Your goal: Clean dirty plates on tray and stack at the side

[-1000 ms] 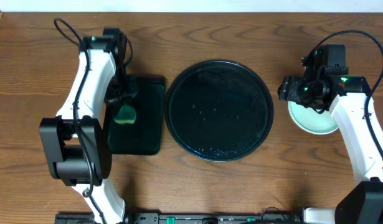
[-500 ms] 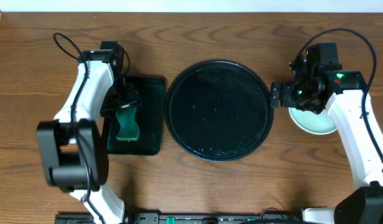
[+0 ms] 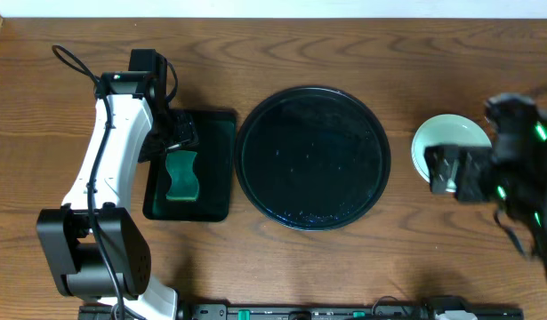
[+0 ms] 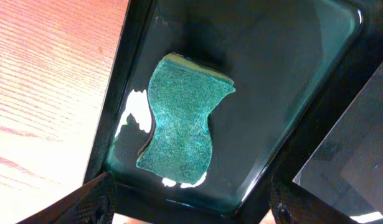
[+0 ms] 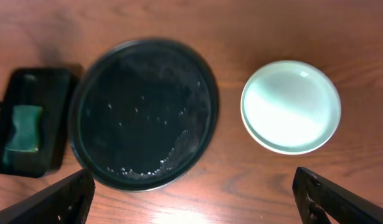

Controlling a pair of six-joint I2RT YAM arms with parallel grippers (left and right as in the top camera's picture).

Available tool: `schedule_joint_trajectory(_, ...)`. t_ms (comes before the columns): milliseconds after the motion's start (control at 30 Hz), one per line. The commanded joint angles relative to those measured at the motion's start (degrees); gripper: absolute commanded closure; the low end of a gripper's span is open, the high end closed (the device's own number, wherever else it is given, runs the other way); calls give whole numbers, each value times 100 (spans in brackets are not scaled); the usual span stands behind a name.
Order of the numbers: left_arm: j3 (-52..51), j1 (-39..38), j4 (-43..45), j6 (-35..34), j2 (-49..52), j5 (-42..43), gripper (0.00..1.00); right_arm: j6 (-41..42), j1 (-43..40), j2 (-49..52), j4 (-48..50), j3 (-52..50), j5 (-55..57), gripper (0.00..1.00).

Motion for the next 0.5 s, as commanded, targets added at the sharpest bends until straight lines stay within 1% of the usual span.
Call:
schedule_joint_trajectory(0, 57, 20, -17, -52, 33, 11, 21, -83, 31, -695, -28, 44, 57, 1)
schedule_joint_trajectory(67, 57, 20, -17, -52, 33, 11, 21, -85, 31, -1001, -31, 44, 179, 1)
schedule_joint_trajectory(100, 57, 20, -17, -52, 33, 11, 21, -83, 26, -1298, -109, 44, 420, 1)
schedule_joint_trajectory(233, 57, 20, -17, -52, 33, 11, 21, -87, 26, -1856, -337, 33, 476, 1)
schedule_joint_trajectory(333, 57, 20, -17, -52, 33, 9, 21, -87, 26, -2024, -269, -33, 824, 1)
schedule_joint_trajectory(433, 57, 20, -17, -52, 33, 9, 21, -118, -2, -2122, 151, -452, 1128, 1)
schedule_joint_trajectory(467, 57, 20, -17, -52, 33, 11, 21, -238, -59, -2212, 494, -763, 1130, 1)
